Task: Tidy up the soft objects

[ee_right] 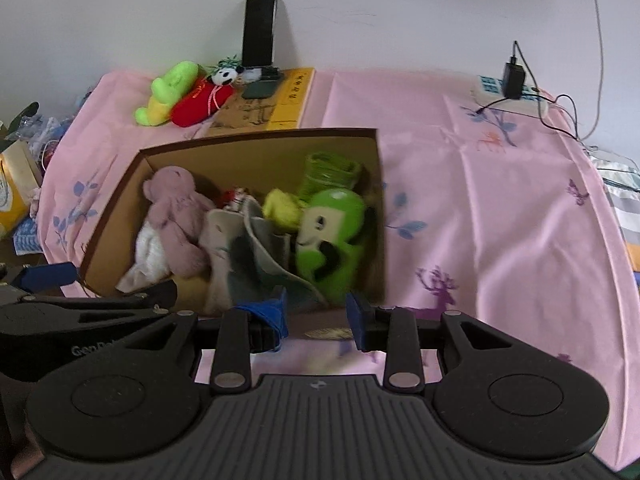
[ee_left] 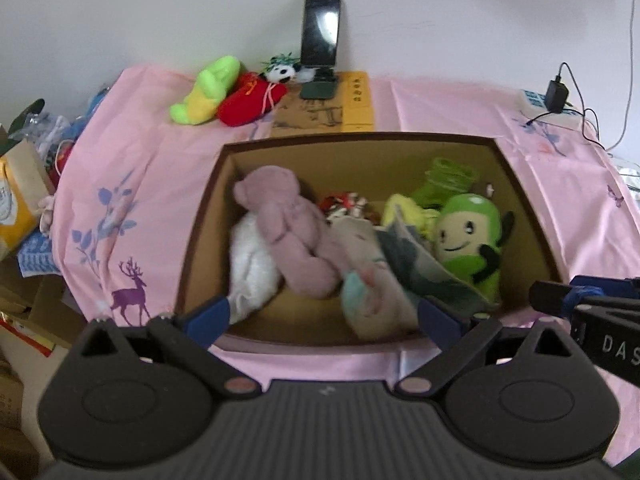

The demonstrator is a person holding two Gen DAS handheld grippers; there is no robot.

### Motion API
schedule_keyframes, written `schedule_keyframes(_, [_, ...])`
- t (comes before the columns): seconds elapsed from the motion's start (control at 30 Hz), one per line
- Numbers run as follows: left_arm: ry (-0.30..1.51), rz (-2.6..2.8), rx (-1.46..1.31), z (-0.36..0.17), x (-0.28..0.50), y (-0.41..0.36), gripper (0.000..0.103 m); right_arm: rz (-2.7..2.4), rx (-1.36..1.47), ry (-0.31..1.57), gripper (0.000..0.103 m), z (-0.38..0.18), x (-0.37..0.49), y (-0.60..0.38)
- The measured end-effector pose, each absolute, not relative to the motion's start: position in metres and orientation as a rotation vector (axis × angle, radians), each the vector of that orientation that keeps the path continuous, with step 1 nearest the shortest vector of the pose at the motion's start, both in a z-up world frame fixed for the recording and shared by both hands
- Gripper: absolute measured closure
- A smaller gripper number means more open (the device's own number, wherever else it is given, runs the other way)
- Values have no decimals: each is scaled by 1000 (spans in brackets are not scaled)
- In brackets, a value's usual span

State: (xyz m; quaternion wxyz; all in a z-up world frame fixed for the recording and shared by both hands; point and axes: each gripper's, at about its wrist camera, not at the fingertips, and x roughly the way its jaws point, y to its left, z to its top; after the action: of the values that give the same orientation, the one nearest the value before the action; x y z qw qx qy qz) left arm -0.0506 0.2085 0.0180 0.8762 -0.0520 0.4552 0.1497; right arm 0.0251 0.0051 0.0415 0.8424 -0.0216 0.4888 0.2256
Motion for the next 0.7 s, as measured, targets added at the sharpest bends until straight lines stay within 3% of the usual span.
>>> schedule_keyframes(0.7, [1035,153,-106,0,-30,232,5,361,-97,1104,86,37,36,50])
